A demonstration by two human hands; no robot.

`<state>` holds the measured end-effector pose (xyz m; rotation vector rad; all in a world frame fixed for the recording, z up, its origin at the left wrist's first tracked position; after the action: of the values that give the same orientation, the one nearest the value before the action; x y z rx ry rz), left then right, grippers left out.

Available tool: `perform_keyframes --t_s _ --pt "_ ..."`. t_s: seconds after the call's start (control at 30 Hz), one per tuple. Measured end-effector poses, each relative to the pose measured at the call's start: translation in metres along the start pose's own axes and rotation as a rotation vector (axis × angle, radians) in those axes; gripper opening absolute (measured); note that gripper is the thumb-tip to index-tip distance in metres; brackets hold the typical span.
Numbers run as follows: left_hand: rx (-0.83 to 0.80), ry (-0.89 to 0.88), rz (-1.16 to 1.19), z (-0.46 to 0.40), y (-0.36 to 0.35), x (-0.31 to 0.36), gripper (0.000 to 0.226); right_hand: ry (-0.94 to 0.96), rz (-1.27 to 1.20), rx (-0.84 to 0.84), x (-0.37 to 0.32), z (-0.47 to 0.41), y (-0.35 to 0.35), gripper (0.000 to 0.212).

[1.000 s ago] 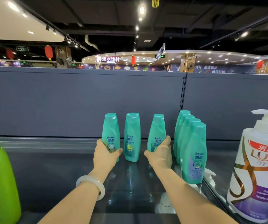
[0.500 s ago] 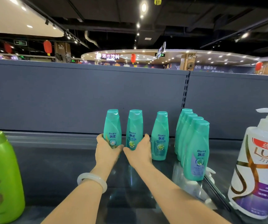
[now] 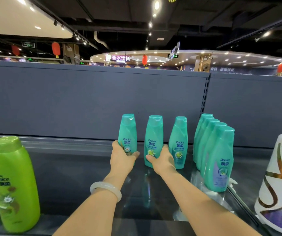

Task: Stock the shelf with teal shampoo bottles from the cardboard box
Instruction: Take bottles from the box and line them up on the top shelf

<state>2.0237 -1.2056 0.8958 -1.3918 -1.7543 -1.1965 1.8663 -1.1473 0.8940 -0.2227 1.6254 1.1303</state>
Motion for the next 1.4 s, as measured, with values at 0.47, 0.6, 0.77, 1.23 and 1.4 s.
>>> perform_keyframes --t_s 0.47,0.6,0.77,1.23,1.4 --pt "-0.064 -0.010 0.016 0.007 -0.008 0.006 0.062 0.032 0.032 -0.056 0.001 0.000 0.005 0.043" --pt "-0.058 -0.011 0.005 0.007 -0.008 0.006 0.063 0.045 0.050 -0.077 0.002 0.001 0.008 0.046" --pt "-0.065 -0.016 -0.085 0.006 -0.005 0.006 0.068 0.078 0.183 -0.115 0.007 0.005 0.014 0.057" --pt "-0.083 -0.004 -0.165 0.013 -0.001 0.009 0.076 0.135 0.392 0.231 0.001 0.022 0.062 0.022" --pt "-0.088 0.011 -0.171 0.012 -0.002 0.007 0.065 0.123 0.324 0.357 0.003 0.023 0.066 0.049"
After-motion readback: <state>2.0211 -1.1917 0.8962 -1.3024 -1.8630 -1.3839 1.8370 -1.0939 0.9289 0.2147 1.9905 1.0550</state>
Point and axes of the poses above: each hand's wrist, its own z-axis away from the middle knuckle, its own y-axis out of the back of the hand, x = y × z, the point moved 8 cm from there along -z, towards the middle knuckle, and after that the axes turned 10 degrees about -y, right-handed, at the moved point
